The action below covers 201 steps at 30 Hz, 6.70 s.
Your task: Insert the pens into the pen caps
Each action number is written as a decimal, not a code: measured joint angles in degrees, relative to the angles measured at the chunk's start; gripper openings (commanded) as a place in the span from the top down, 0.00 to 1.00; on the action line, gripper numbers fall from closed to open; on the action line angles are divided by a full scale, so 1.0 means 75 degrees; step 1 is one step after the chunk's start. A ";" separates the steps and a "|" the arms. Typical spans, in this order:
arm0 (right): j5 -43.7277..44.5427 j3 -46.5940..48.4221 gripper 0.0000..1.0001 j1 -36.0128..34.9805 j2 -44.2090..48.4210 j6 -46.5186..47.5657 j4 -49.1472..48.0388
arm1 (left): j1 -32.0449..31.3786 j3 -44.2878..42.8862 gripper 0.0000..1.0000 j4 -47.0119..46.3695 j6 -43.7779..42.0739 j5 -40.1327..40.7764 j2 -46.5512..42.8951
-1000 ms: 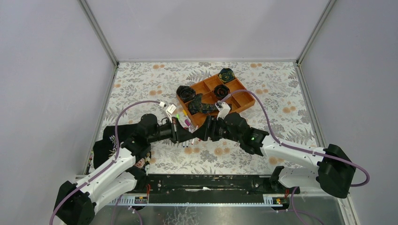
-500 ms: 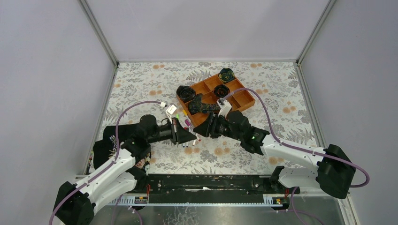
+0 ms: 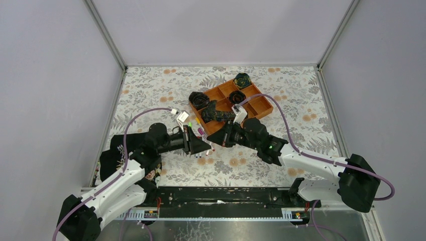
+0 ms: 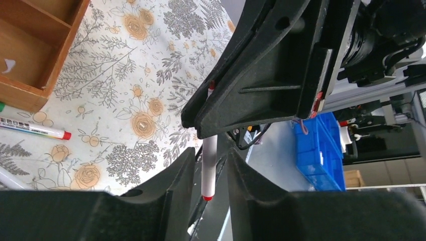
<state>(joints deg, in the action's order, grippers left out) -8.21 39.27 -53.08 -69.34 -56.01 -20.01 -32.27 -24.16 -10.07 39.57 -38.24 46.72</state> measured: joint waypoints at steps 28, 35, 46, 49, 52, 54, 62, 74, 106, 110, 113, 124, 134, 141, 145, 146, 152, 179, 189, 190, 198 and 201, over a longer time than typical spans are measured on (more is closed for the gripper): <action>-0.0248 0.0545 0.37 0.0079 -0.0463 0.1349 -0.0009 | 0.1571 -0.1177 1.00 0.1612 -0.0697 0.0839 0.0286; 0.0283 0.1102 0.42 -0.0542 -0.0973 0.3034 0.1026 | 0.5088 -0.2104 1.00 0.2736 -0.1565 0.0918 0.0635; 0.0650 0.3963 0.50 -0.1836 -0.4511 0.5117 0.1976 | 0.5458 -0.2028 1.00 0.3372 -0.2090 0.2457 -0.0023; 0.0758 0.4590 0.50 -0.1845 -0.5371 0.5453 0.2142 | 0.5458 -0.1973 1.00 0.3395 -0.2090 0.2594 -0.0052; 0.0804 0.5246 0.50 -0.1845 -0.6117 0.5802 0.2326 | 0.5458 -0.1944 1.00 0.3413 -0.2090 0.2809 -0.0096; 0.0822 0.5671 0.50 -0.1845 -0.6493 0.6003 0.2433 | 0.5458 -0.1944 1.00 0.3459 -0.2090 0.3063 -0.0169; 0.1008 0.7434 0.45 -0.1845 -0.7764 0.6767 0.2739 | 0.5476 -0.1944 1.00 0.3835 -0.2090 0.4348 -0.0437; 0.1148 0.9264 0.42 -0.1821 -0.9125 0.7458 0.3436 | 0.5619 -0.1944 1.00 0.4089 -0.2087 0.5007 -0.0446; 0.1014 0.6977 1.00 -0.1032 -0.7560 0.6047 0.3567 | 0.5607 -0.1711 1.00 0.3343 -0.2124 0.2503 -0.0044; 0.1032 0.5569 1.00 -0.0460 -0.5896 0.5161 0.3462 | 0.4756 -0.1574 1.00 0.2917 -0.2148 0.1547 0.0079; 0.1011 0.4721 1.00 -0.0044 -0.4526 0.4465 0.3115 | 0.3923 -0.1495 1.00 0.2486 -0.2177 0.0816 0.0032; 0.0979 0.2203 1.00 0.0478 -0.0568 0.2122 0.0597 | 0.1778 -0.0764 1.00 -0.0831 -0.1169 -0.1521 -0.0017; 0.0746 0.1568 1.00 0.0478 -0.0006 0.1058 -0.1157 | 0.1652 -0.0583 1.00 -0.2454 -0.0332 -0.2116 0.0280; 0.0289 0.1536 1.00 0.0478 -0.0268 0.0801 -0.1845 | 0.1652 -0.0571 1.00 -0.2658 -0.0233 -0.2168 0.0280; 0.0117 0.1536 1.00 0.0478 -0.0335 0.0749 -0.2008 | 0.1652 -0.0568 1.00 -0.2664 -0.0219 -0.2171 0.0291; 0.0090 0.1536 1.00 0.0478 -0.0353 0.0740 -0.2037 | 0.1652 -0.0568 1.00 -0.2664 -0.0219 -0.2171 0.0291; -0.0090 0.1536 1.00 0.0478 -0.0423 0.0682 -0.2072 | 0.1652 -0.0557 1.00 -0.2684 -0.0219 -0.2159 0.0291; -0.0254 0.1323 1.00 0.0341 -0.0452 0.0667 -0.2241 | 0.1652 -0.0443 1.00 -0.2704 -0.0213 -0.1964 0.0192; -0.0256 0.1323 1.00 0.0318 -0.0627 0.0667 -0.2407 | 0.1652 -0.0440 1.00 -0.2710 -0.0201 -0.1964 0.0160; -0.0256 0.1323 1.00 0.0318 -0.0635 0.0667 -0.2407 | 0.1652 -0.0440 1.00 -0.2707 -0.0189 -0.1961 0.0149; -0.0248 0.1253 1.00 0.0312 -0.0621 0.0664 -0.2512 | 0.1652 -0.0428 1.00 -0.2707 -0.0137 -0.1955 0.0131; -0.0248 0.1201 1.00 0.0312 -0.0560 0.0667 -0.2544 | 0.1652 -0.0428 1.00 -0.2707 -0.0131 -0.1947 0.0131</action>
<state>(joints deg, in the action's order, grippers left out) -10.07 48.27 -50.74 -73.54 -51.00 -39.09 -19.88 -27.38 -30.37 38.59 -52.84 47.70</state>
